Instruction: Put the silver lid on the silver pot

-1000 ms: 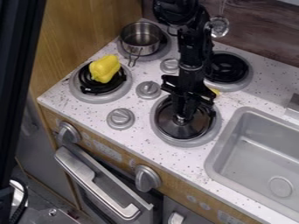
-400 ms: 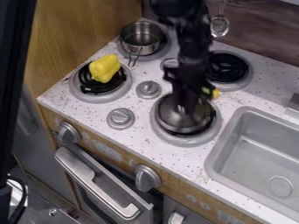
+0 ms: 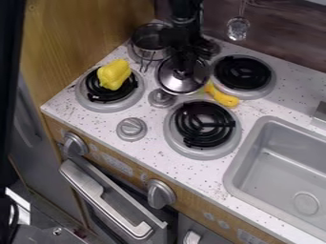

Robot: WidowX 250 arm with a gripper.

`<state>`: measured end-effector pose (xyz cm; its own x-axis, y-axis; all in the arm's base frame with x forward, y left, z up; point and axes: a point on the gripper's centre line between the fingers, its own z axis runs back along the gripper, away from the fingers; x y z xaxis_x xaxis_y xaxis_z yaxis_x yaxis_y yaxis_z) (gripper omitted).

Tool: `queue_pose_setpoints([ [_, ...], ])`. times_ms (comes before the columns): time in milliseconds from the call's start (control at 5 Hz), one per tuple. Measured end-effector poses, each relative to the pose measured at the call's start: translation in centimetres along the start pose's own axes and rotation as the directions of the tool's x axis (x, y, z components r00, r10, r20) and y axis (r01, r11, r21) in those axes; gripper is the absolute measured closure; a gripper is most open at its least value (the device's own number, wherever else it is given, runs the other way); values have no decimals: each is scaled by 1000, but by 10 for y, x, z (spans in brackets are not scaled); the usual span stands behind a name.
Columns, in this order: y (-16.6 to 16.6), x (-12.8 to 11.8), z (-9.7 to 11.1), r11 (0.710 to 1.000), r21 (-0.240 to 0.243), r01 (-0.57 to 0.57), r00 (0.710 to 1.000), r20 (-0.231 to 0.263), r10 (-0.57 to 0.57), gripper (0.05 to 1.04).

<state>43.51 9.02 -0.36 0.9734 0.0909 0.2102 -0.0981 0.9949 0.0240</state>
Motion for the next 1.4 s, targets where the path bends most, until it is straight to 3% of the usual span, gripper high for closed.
queue_pose_setpoints([
  [200,28,23,4,999,36,-28,998,61,26,824],
  [800,82,55,6,984,157,-85,967,250,43,824],
  [1000,89,54,-7,982,165,-93,965,258,48,824],
  [1400,102,88,-17,984,121,-127,945,316,83,824],
])
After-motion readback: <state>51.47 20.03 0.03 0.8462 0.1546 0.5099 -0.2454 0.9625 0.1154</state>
